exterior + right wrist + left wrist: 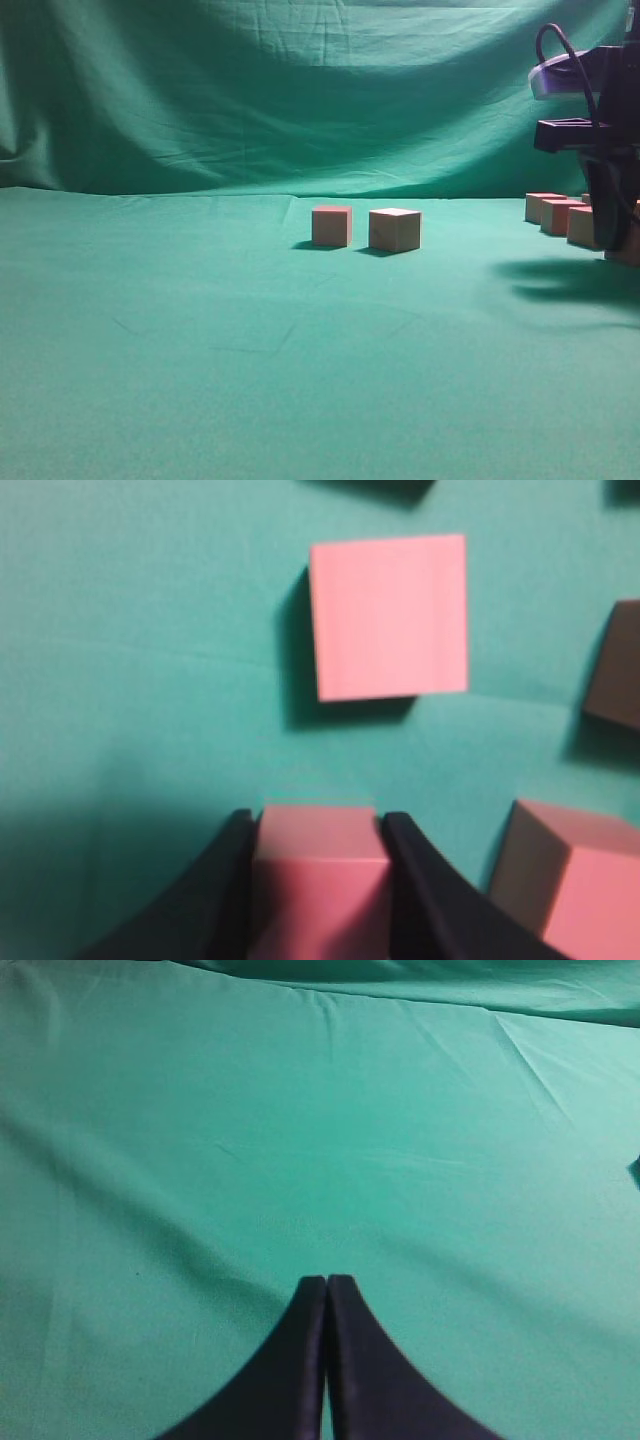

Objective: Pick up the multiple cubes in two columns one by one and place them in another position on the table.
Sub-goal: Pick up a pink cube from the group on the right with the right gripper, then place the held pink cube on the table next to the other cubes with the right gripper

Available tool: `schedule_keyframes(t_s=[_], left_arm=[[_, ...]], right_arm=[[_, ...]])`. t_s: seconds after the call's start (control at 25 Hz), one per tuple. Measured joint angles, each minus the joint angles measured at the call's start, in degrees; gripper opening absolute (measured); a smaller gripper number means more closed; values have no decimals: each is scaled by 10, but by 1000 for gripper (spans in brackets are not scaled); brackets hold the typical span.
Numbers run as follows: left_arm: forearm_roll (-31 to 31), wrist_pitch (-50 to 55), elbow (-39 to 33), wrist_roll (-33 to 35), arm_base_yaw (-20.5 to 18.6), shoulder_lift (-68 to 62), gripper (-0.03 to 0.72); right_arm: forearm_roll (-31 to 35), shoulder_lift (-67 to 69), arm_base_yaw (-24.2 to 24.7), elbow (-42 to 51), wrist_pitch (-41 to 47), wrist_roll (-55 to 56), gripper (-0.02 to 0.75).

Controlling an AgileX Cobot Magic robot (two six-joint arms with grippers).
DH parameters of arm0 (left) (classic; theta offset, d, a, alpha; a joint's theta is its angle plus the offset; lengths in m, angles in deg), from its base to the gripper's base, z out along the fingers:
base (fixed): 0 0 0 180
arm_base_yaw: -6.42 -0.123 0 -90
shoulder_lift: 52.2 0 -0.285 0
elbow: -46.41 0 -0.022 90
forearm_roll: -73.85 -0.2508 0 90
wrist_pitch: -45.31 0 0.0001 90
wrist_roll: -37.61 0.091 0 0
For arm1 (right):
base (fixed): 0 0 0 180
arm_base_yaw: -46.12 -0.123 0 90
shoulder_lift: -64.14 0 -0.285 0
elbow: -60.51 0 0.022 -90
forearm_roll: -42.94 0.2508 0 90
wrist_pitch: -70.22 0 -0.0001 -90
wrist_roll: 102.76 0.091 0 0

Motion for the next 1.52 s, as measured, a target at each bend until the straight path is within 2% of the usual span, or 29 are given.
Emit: schedule_keyframes(t_s=[0.24, 0.36, 0.56, 0.72, 0.84, 1.12, 1.28, 1.52], left_arm=[[0, 0, 0, 0, 0, 0, 0], [0, 0, 0, 0, 0, 0, 0], [0, 0, 0, 0, 0, 0, 0], [0, 0, 0, 0, 0, 0, 0], [0, 0, 0, 0, 0, 0, 0], [0, 0, 0, 0, 0, 0, 0], [0, 0, 0, 0, 0, 0, 0], [0, 0, 0, 0, 0, 0, 0]], right_arm=[[67, -5, -16, -90, 135, -36, 274], [83, -10, -64, -160, 187, -42, 274], [90, -8, -179, -252, 201, 7, 274], [90, 46, -255, -352, 215, 29, 274], [86, 115, -287, -434, 242, 61, 274], [14, 258, -304, -604, 272, 138, 274], [-29, 291, -304, -628, 272, 185, 274], [-39, 313, -304, -630, 273, 206, 274]])
